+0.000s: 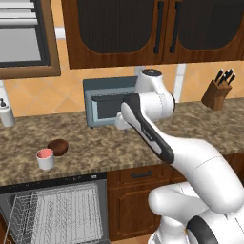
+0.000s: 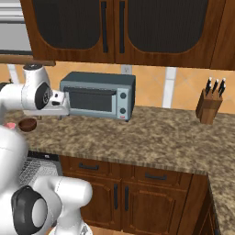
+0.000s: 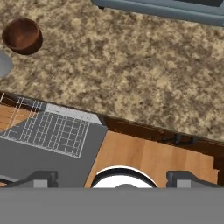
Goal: Pick up the cup and bowl from the counter, place them in the dishwasher, and close the dishwasher door.
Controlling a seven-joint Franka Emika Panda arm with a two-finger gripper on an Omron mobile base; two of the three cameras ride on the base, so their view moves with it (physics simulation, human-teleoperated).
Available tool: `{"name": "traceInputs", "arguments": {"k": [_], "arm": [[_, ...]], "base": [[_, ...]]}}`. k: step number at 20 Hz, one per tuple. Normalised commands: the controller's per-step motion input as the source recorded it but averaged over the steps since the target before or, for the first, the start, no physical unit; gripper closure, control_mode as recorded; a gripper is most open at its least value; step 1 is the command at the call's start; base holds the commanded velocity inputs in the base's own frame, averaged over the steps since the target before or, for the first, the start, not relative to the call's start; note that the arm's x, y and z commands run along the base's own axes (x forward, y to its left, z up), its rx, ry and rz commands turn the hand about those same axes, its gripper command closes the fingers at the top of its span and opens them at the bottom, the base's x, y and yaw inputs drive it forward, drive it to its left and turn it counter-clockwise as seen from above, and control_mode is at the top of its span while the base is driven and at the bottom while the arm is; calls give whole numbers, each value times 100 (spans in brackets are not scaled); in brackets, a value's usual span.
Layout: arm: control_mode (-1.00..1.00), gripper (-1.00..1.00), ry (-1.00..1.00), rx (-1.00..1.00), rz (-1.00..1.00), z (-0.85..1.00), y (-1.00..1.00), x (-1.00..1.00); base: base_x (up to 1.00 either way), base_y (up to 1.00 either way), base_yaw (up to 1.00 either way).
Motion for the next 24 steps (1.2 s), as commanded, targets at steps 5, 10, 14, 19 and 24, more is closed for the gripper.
{"name": "traceInputs", "arguments": {"k": [5, 10, 14, 19, 24], "arm": [[-100, -100, 13, 0, 7, -6, 5, 56], [-100, -100, 6, 0, 5, 0, 11, 51], [-100, -100, 6, 0, 0, -3, 39, 33], [-100, -100, 5, 0, 3, -10, 87, 13], [-100, -100, 1, 0, 2, -45, 100, 4]], "base": [[0, 0, 0], [0, 0, 0], [0, 0, 0], [0, 0, 0], [0, 0, 0]]}}
